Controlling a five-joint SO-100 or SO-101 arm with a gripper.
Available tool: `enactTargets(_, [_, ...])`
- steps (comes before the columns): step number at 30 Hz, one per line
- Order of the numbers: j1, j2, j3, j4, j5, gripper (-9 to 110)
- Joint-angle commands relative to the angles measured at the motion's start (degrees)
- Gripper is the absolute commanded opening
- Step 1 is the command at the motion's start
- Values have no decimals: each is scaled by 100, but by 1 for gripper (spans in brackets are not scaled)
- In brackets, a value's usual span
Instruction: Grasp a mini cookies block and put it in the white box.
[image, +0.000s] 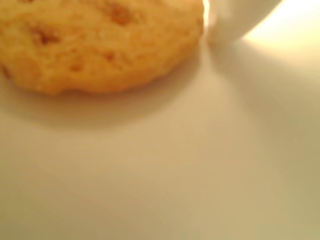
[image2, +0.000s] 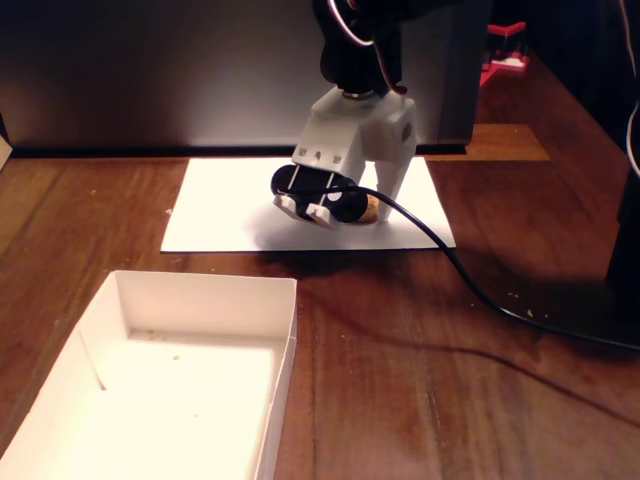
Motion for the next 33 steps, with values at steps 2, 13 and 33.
enactTargets(2, [35, 114, -167, 79, 18, 25])
enactTargets(13, [26, 62, -167, 62, 9, 18])
enactTargets(33, [-53, 1441, -334, -18, -299, 16])
